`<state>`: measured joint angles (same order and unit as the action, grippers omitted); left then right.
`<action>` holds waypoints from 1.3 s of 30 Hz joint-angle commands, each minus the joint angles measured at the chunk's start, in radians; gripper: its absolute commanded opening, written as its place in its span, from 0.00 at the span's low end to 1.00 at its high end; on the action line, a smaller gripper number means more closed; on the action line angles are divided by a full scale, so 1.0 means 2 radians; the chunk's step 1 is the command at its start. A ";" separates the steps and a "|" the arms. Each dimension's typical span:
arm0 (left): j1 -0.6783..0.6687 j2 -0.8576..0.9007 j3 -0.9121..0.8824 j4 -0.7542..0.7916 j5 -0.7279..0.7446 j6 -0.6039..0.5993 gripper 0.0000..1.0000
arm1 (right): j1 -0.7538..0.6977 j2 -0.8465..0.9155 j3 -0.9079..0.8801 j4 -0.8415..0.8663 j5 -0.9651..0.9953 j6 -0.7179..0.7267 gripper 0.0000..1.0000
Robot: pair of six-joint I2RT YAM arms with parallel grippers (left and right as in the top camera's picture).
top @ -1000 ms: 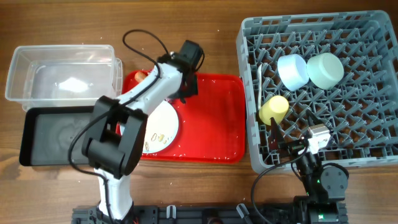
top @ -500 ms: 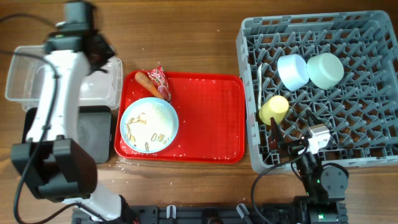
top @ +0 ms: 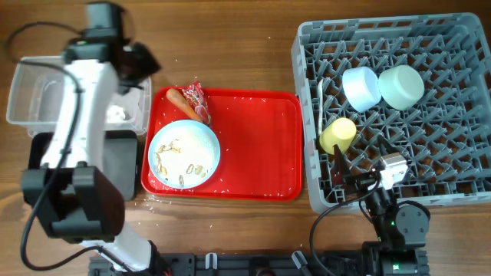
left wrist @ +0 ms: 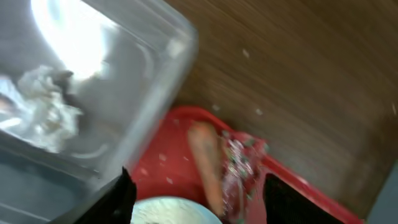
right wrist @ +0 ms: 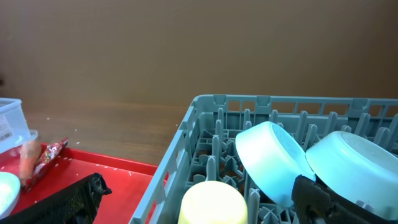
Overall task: Sort waste into correct bins and load items into the dishwasher rack
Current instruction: 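Grasp the white tissue with the left gripper and drop it in the clear bin, then grasp the strawberry cake wrapper with the left gripper and drop it in the clear bin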
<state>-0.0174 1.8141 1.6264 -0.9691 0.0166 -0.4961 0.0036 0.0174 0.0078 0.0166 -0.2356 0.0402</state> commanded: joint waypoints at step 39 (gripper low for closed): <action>-0.105 -0.002 0.040 -0.028 -0.112 -0.042 0.04 | -0.002 -0.005 -0.001 0.003 -0.007 0.006 1.00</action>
<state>-0.3164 1.8858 1.6871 -0.9733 -0.0612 -0.5968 0.0036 0.0174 0.0078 0.0162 -0.2359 0.0402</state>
